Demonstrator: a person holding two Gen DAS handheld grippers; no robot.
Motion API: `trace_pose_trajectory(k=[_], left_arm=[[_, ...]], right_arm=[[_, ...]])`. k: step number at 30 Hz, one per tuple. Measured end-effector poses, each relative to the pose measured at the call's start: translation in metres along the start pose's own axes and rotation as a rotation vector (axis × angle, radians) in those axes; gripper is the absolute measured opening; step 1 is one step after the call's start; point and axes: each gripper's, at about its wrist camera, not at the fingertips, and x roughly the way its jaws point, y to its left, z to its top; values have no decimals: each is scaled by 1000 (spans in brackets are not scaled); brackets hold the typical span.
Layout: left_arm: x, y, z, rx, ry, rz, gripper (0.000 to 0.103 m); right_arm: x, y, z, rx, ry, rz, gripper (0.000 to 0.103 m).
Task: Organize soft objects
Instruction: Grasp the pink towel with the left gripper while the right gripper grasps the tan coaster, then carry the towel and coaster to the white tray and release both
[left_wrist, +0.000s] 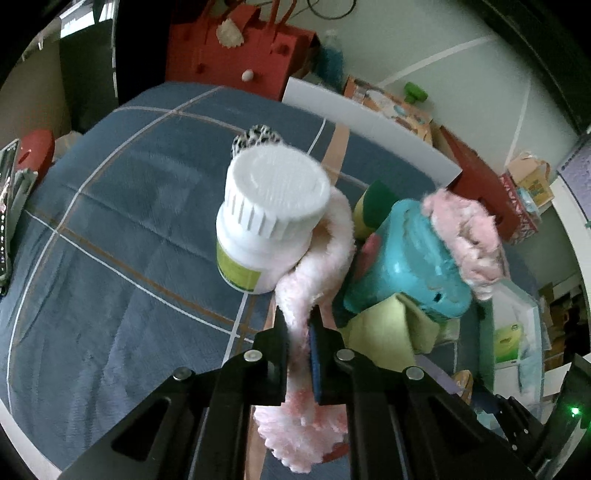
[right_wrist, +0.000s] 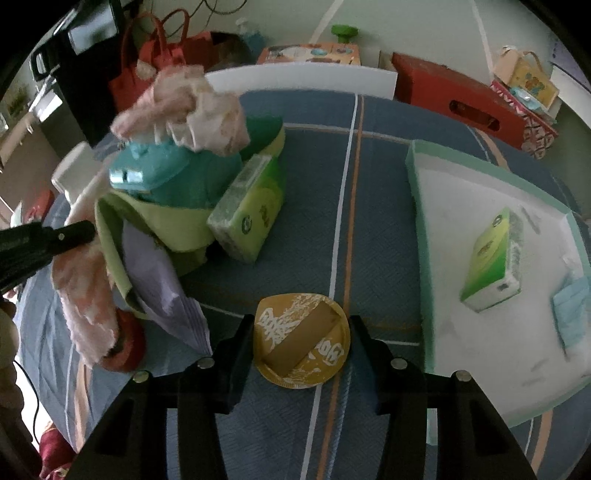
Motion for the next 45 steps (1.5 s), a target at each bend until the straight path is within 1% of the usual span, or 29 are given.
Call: trace_pose_trajectory(k=[4,8,15,16,24,27,30,37,45], left_arm=[[-16,-3,1,10,-57,-16,9],[-33,-5,2,14,-117,-30,9],[-67,-8,3,24,-243,-80,9],[-74,-9,3,24,-269,-91,9],[-101,-16,6,32,-397,-134,9],[-111,-18,6,45,-443,-140,9],[-116,-22,6,58,-461,-134,9],[-122,-42,8,101,-468,-144,9],[-128,-88,7,192,-462,-186,9]], right_arm=[[-17,-2,2,15,-65,-1,52],[-31,-5,6,34,-111,3,52],[-43,-10,10,59,-154,-3,52],[-45,-10,11,59,-162,-10,52],[-55,-20,19,79,-224,-53,52],[-61,-25,21,90,-247,-64,52],[-65,-29,23,98,-257,-75,52],[-73,-50,28,146,-278,-99,52],[-85,-106,27,291,-298,-144,52]])
